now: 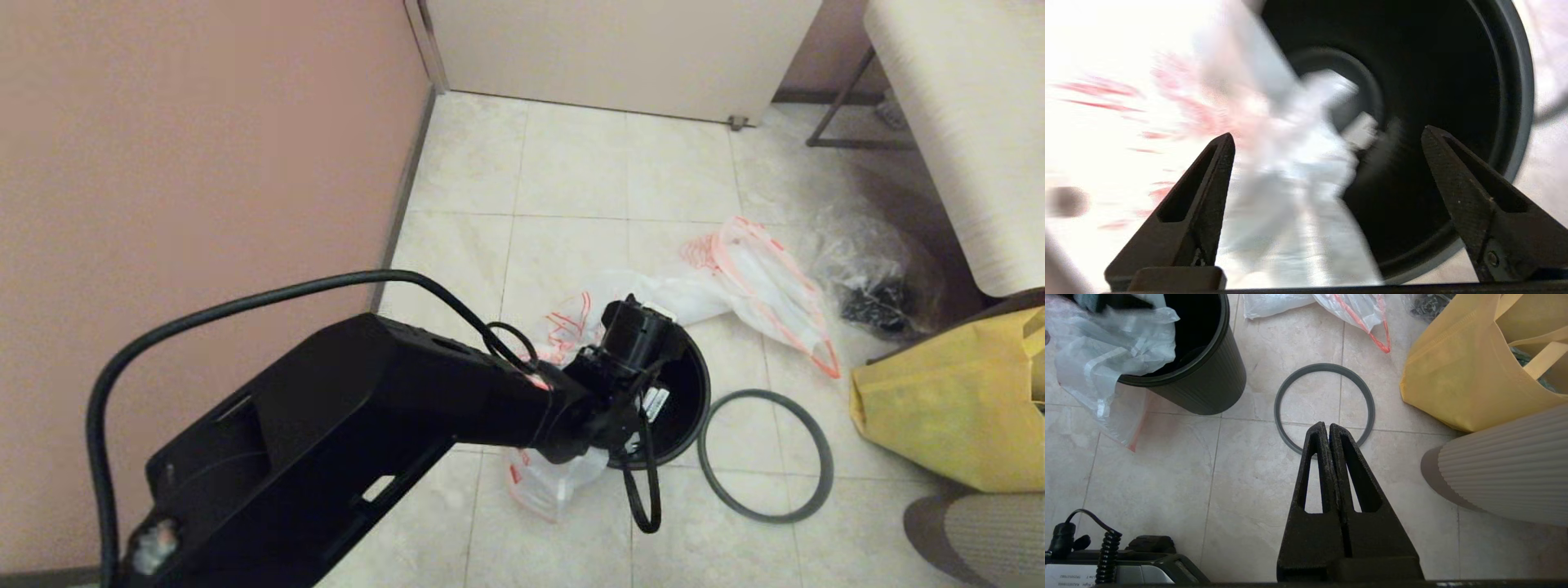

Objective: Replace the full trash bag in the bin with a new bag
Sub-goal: Put the new garbage bag on the trash can

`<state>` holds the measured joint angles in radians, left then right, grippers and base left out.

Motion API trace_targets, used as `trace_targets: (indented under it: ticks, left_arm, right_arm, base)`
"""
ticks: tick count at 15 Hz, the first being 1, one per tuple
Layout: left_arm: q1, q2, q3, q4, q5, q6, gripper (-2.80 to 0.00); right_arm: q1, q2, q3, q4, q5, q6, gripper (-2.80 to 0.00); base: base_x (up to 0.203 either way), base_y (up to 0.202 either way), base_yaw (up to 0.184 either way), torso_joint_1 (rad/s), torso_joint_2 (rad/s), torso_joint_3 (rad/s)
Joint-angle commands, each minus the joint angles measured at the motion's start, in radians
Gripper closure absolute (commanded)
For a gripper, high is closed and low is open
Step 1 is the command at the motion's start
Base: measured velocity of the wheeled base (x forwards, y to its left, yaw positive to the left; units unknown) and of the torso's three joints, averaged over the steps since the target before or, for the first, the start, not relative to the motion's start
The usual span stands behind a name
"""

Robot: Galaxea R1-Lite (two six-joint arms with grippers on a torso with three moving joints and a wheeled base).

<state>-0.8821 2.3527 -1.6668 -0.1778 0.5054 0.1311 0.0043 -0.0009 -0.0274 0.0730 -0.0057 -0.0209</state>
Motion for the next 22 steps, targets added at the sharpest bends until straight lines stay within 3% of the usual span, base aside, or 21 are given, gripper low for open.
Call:
trace_targets:
  ticks: [1, 4, 5, 8, 14, 17, 18, 19, 22]
  left_arm:
    - [0.006, -0.064, 0.001, -0.014, 0.015, 0.035, -2.80]
    - [0.049, -0.060, -0.019, -0.162, 0.016, 0.203, -2.80]
    - [0.057, -0.057, -0.020, -0.185, 0.016, 0.219, -2.80]
    - [0.092, -0.019, -0.065, -0.196, -0.011, 0.233, -2.80]
    - [0.142, 0.135, -0.239, -0.191, -0.186, 0.233, -2.80]
    - [0.158, 0.172, -0.279, -0.185, -0.208, 0.234, -2.80]
    - [0.166, 0.180, -0.284, -0.186, -0.220, 0.234, -0.60]
    - [0.166, 0.182, -0.283, -0.193, -0.220, 0.233, 0.00]
    - [0.159, 0.178, -0.283, -0.198, -0.203, 0.220, 0.00]
  right_arm:
    - [0.000, 0.001, 0.000, 0.001, 0.000, -0.001, 0.00]
    - [0.000, 0.001, 0.000, 0.001, 0.000, -0.001, 0.00]
    - [0.000, 0.001, 0.000, -0.001, 0.000, -0.001, 0.00]
    - [0.000, 0.001, 0.000, 0.000, 0.000, -0.001, 0.00]
    - [0.000, 0.001, 0.000, 0.001, 0.000, -0.001, 0.00]
    - [0.000, 0.001, 0.000, 0.001, 0.000, -0.001, 0.00]
    - [0.000, 0.001, 0.000, 0.001, 0.000, -0.001, 0.00]
    - [0.000, 0.001, 0.000, 0.001, 0.000, -0.001, 0.00]
    - [0.000, 0.001, 0.000, 0.000, 0.000, -0.001, 0.00]
  base:
    - [0.000, 0.000, 0.000, 0.000, 0.00, 0.000]
    - [0.000, 0.000, 0.000, 0.000, 0.00, 0.000]
    - [0.000, 0.000, 0.000, 0.000, 0.00, 0.000]
    - [0.000, 0.000, 0.000, 0.000, 0.00, 0.000]
    - [0.000, 0.000, 0.000, 0.000, 0.00, 0.000]
    - [0.000, 0.000, 0.000, 0.000, 0.00, 0.000]
    - [0.000, 0.000, 0.000, 0.000, 0.00, 0.000]
    - [0.000, 0.000, 0.000, 0.000, 0.00, 0.000]
    - [0.000, 0.000, 0.000, 0.000, 0.00, 0.000]
